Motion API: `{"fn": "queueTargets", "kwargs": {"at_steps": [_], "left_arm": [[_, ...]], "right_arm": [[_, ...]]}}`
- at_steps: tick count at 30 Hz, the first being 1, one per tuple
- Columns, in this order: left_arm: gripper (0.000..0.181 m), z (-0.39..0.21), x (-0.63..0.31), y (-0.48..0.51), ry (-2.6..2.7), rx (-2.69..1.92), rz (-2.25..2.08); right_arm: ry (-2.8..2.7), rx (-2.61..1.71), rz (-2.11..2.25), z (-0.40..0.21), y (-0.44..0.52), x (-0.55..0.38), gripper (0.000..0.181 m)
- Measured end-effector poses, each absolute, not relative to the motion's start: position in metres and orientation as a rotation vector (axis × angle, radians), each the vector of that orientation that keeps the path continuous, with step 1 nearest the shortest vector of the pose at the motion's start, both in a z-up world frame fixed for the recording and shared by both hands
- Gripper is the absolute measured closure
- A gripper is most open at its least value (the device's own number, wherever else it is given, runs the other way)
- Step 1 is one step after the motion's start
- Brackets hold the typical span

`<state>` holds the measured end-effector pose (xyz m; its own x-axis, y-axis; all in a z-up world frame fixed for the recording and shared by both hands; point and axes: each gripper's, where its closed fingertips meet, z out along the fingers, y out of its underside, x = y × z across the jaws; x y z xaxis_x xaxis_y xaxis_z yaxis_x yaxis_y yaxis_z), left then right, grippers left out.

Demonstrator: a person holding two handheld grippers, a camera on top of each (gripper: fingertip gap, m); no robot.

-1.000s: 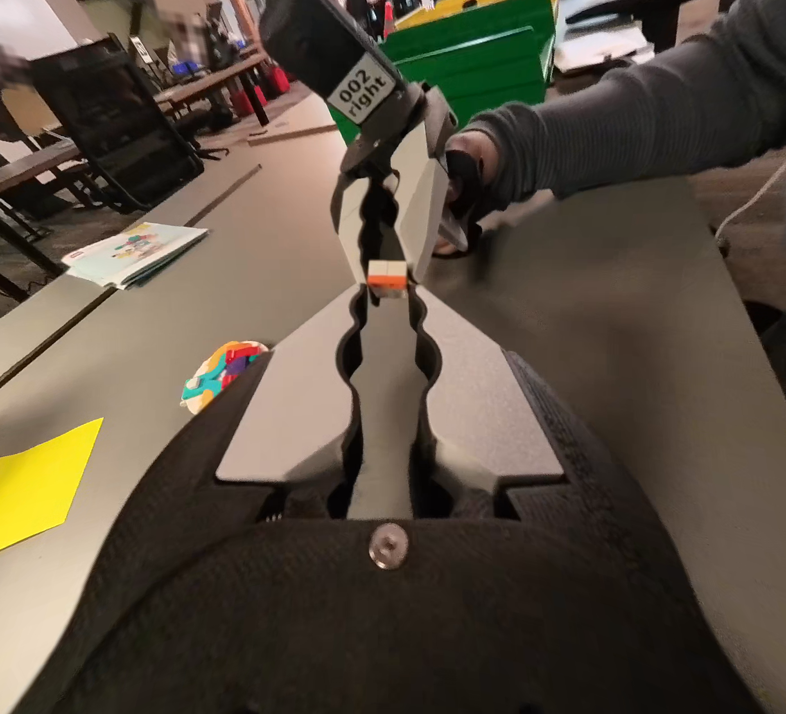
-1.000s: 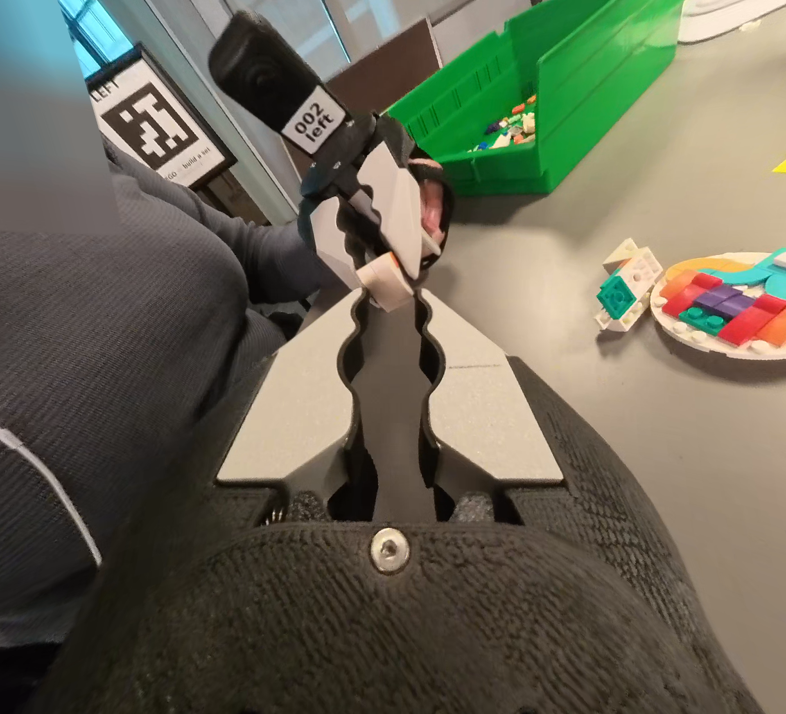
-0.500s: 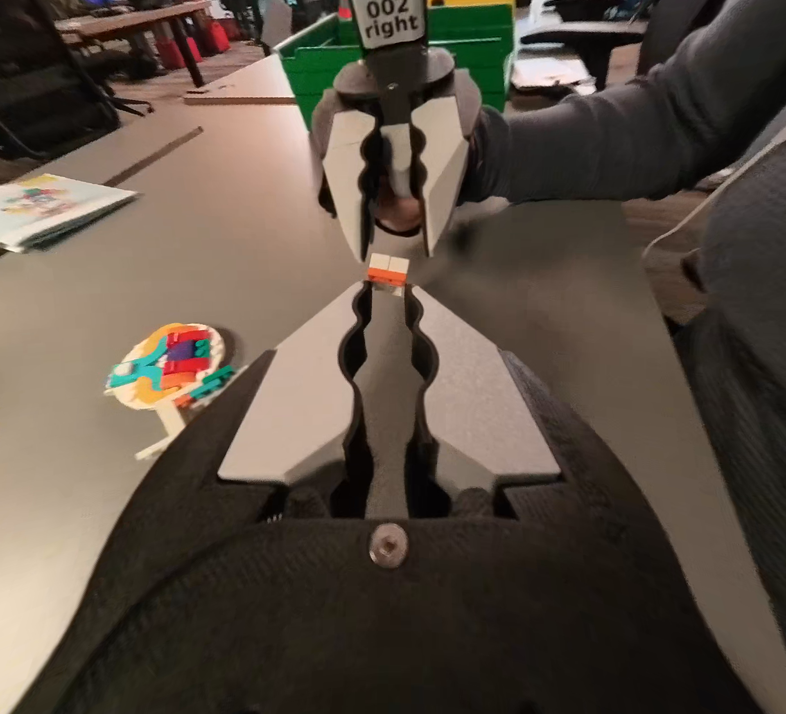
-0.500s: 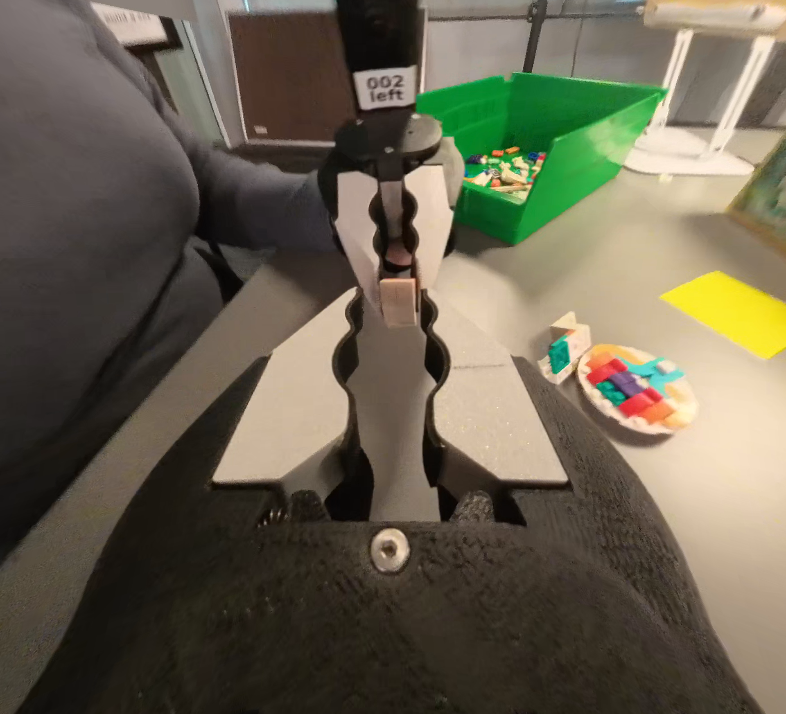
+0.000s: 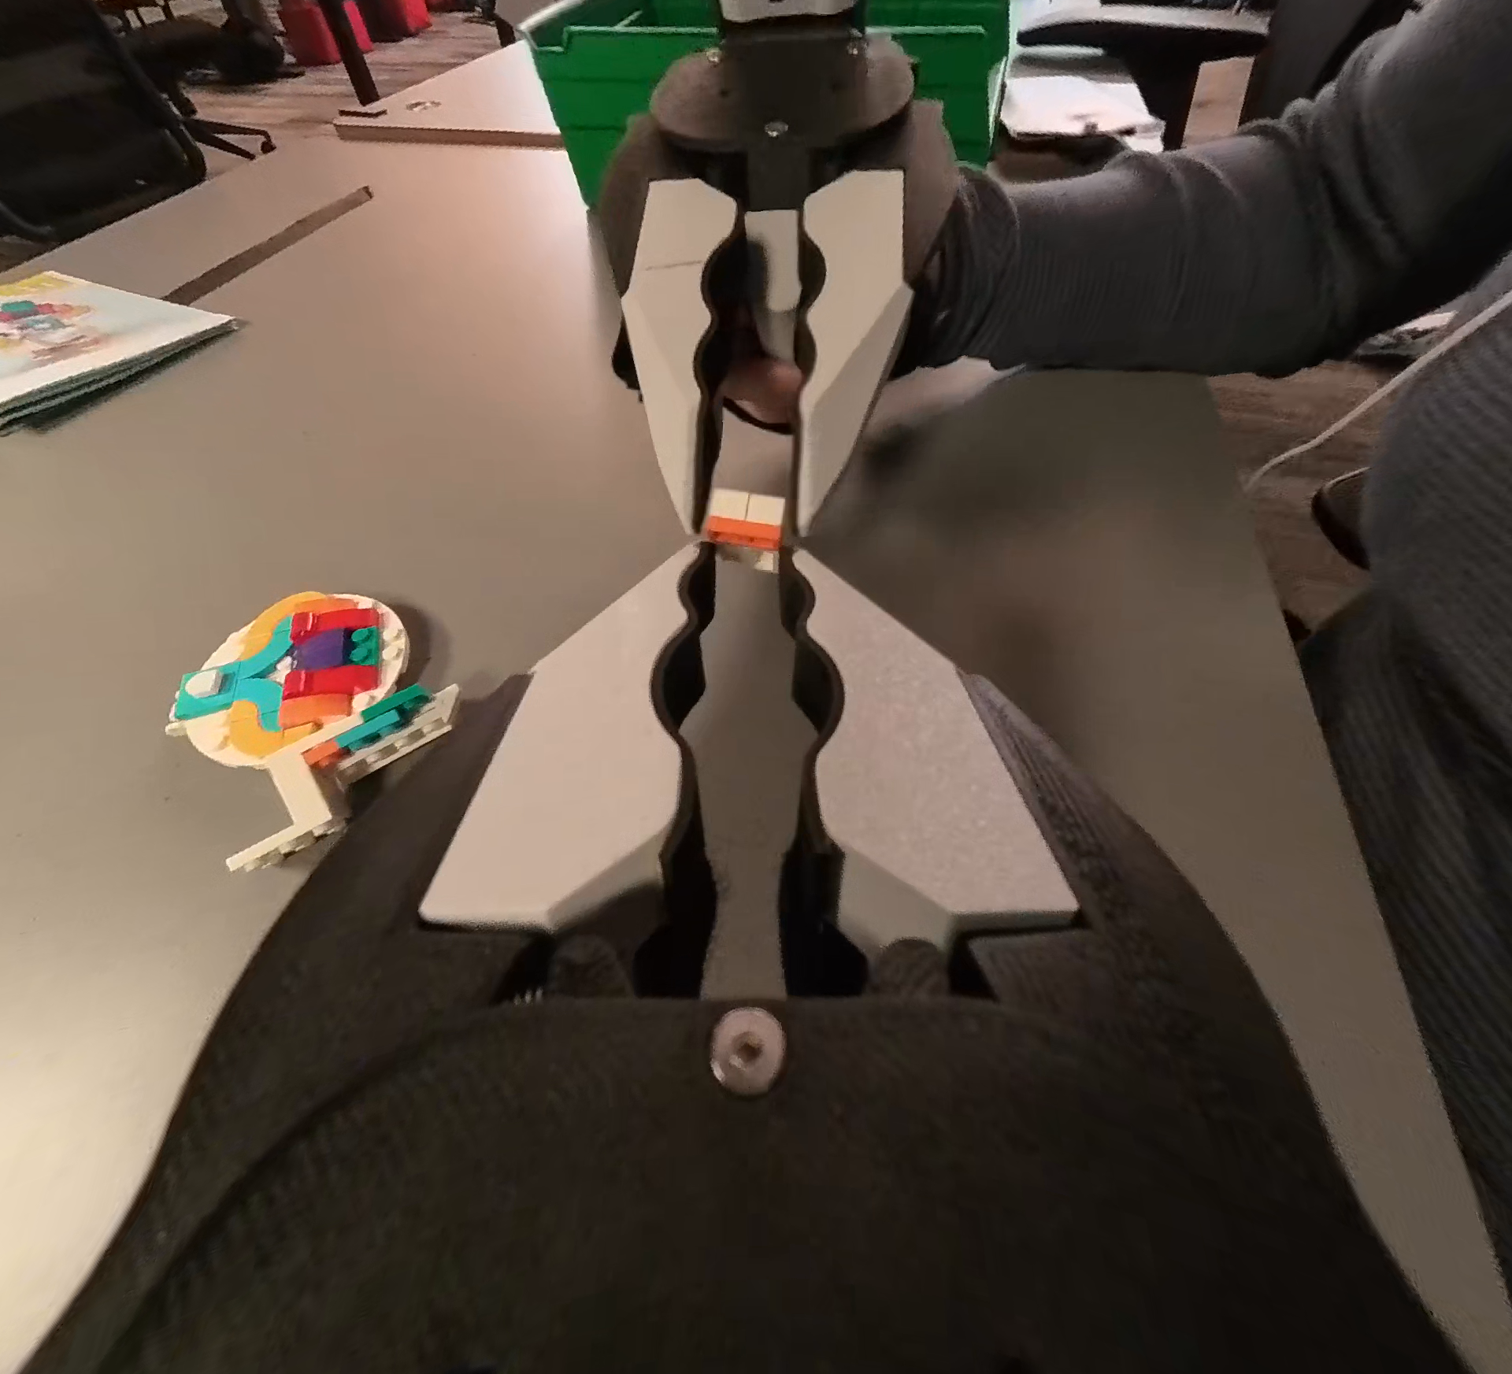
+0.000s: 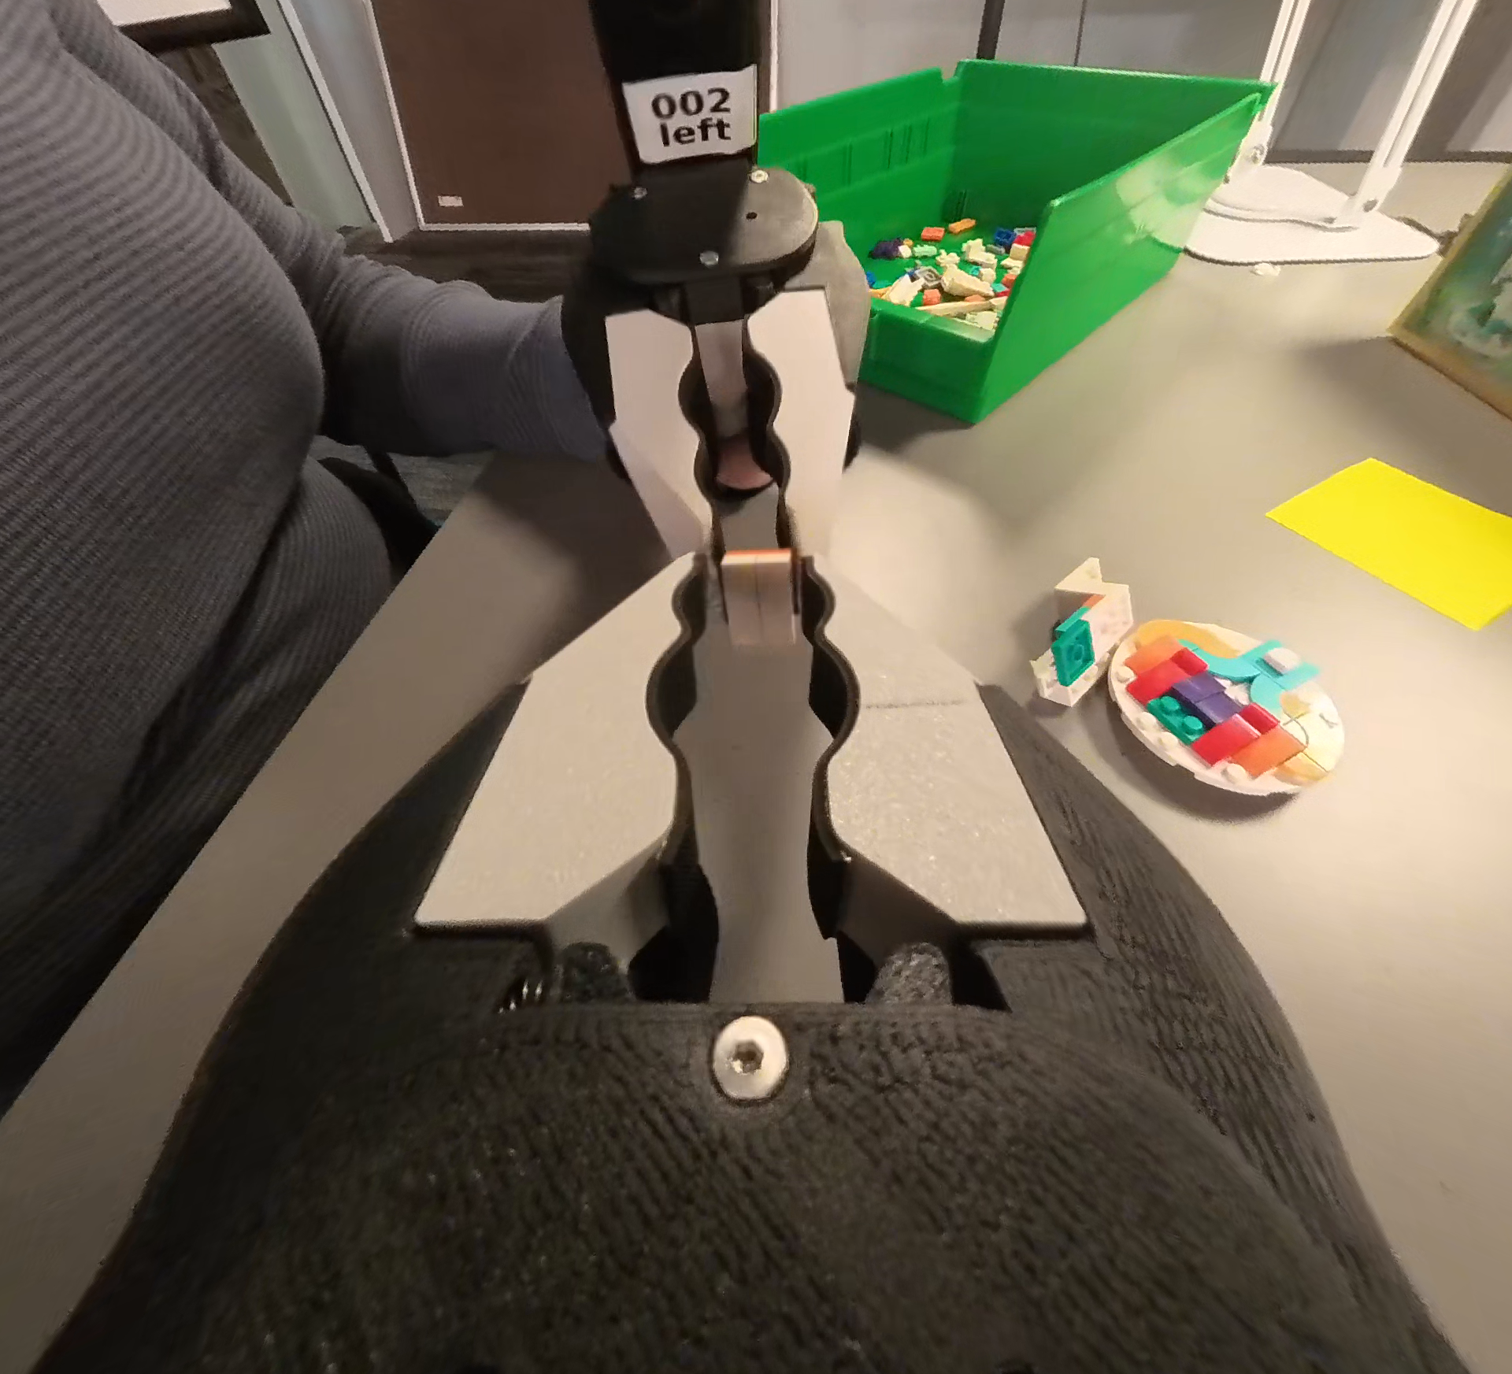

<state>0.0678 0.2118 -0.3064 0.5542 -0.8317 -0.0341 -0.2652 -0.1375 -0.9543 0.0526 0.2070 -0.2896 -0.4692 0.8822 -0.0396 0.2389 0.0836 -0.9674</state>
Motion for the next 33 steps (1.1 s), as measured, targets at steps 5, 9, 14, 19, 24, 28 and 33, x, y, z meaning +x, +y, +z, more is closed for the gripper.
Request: {"fn": "queueTargets", "kwargs": {"at_steps": [5,9,14,19,24,28,33], "left_arm": [[0.167,-0.305,0.067,0.211,0.914,-1.683,-0.664],[0.161,-0.29,0.071,0.205,0.885,-1.598,-0.744],[0.154,-0.272,0.067,0.203,0.806,-1.514,-0.829],[0.167,-0.269,0.068,0.2,0.821,-1.48,-0.828],[0.161,-0.273,0.067,0.203,0.756,-1.547,-0.949],[0.162,-0.268,0.069,0.201,0.759,-1.507,-0.952],[0.165,-0.266,0.067,0.203,0.744,-1.496,-0.926]], "right_arm": [[-1.796,-1.102,1.394,-0.292,0.207,0.053,0.168],[-1.768,-1.055,1.48,-0.28,0.204,0.058,0.168],[-1.751,-1.018,1.521,-0.274,0.201,0.06,0.168],[-1.742,-1.023,1.546,-0.273,0.199,0.059,0.168],[-1.711,-0.964,1.482,-0.268,0.203,0.059,0.168],[-1.693,-0.969,1.55,-0.264,0.199,0.06,0.168],[-1.638,-1.026,1.676,-0.261,0.2,0.059,0.168]]}}
